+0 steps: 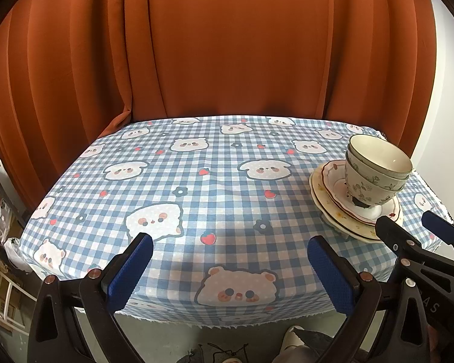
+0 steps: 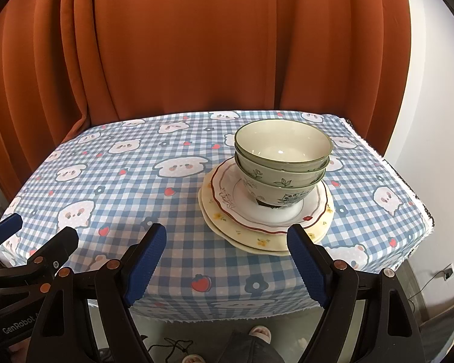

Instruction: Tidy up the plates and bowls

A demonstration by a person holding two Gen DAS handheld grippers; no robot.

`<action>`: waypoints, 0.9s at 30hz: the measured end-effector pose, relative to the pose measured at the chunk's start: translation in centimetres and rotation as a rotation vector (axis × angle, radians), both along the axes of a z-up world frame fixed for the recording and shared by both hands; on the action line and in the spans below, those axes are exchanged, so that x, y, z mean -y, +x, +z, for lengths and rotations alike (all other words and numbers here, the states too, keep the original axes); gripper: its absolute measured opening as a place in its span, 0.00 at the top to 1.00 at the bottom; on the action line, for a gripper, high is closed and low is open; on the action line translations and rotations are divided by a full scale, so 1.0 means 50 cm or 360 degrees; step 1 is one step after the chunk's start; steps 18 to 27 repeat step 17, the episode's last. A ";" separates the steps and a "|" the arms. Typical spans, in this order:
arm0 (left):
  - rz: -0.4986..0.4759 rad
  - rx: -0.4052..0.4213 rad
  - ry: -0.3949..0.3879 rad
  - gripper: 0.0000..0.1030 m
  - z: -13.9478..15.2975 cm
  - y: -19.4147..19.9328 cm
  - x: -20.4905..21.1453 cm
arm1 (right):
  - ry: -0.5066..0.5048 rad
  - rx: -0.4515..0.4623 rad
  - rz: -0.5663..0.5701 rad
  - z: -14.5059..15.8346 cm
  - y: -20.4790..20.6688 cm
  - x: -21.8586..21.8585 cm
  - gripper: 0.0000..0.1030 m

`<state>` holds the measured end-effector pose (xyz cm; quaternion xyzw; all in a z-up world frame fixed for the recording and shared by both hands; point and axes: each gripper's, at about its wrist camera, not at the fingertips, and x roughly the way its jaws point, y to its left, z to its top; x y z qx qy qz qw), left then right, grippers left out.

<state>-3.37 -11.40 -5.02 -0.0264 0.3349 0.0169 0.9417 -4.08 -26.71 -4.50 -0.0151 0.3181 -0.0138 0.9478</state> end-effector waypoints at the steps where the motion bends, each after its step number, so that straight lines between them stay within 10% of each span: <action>1: 0.0000 0.0000 0.0000 0.00 0.000 0.000 0.000 | 0.0000 0.0000 0.0000 0.000 0.000 0.000 0.18; 27: 0.0005 0.0003 0.0000 0.00 0.000 0.000 0.003 | 0.0000 -0.0001 -0.0003 0.001 -0.002 -0.002 0.18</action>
